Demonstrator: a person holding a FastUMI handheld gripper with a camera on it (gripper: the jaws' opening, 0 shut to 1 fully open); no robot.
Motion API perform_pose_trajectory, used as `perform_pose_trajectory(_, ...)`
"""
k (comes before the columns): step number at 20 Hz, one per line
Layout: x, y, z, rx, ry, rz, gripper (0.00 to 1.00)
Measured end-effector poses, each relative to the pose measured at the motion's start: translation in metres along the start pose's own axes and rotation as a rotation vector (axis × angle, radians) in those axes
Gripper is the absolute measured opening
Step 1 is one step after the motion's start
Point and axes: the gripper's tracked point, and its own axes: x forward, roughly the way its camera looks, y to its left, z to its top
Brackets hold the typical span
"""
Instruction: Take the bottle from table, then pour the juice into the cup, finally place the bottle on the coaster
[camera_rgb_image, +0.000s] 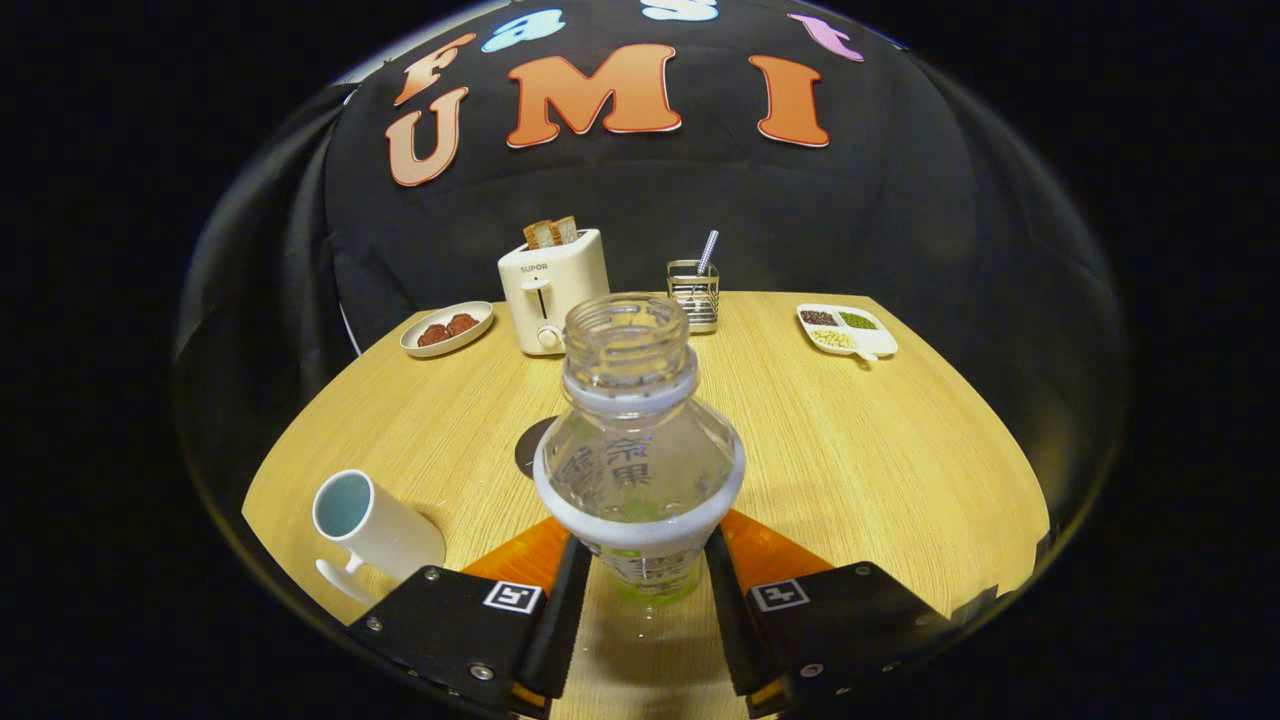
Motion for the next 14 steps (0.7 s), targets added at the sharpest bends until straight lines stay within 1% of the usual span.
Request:
perform_pose_trajectory(2,-0.006,0.002,0.000,0.007,0.029,-0.001,0.59)
perform_pose_trajectory(4,-0.014,0.006,0.002,-0.014,0.034,0.000,0.58)
perform_pose_trajectory(9,-0.033,0.002,0.022,-0.175,0.040,-0.075,0.58)
perform_pose_trajectory(14,-0.048,0.014,0.043,-0.334,0.020,-0.115,0.58)
